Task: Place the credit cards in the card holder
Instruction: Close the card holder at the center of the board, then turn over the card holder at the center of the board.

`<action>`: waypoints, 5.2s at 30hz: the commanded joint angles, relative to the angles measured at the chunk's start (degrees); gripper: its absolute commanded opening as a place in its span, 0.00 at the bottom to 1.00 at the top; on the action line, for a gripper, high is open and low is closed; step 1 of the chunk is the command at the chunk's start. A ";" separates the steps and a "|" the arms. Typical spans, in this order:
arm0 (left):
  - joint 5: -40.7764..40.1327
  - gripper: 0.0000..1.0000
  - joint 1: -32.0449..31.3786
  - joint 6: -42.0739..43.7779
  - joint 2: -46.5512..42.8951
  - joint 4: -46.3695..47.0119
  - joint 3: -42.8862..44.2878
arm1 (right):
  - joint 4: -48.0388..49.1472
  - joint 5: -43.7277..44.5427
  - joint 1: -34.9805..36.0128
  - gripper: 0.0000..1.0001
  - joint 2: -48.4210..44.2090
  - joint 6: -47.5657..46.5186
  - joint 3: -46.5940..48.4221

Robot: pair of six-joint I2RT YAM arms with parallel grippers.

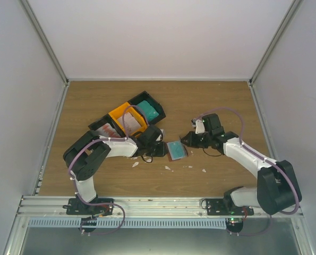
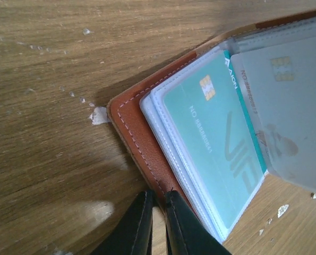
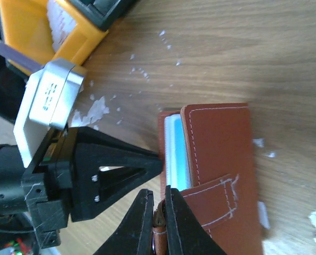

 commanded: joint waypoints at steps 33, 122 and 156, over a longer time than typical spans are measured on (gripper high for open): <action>-6.41 0.12 -1.17 1.20 -14.96 -4.47 -5.49 | 12.03 -9.43 -0.63 0.59 2.49 -0.22 -3.78; -5.65 0.09 0.19 4.93 10.34 -10.45 5.64 | 35.85 -11.96 -2.15 0.31 12.74 13.37 -16.53; -13.13 0.69 2.63 6.39 -27.39 -17.82 9.50 | -27.58 47.90 1.73 0.00 2.48 -1.48 13.09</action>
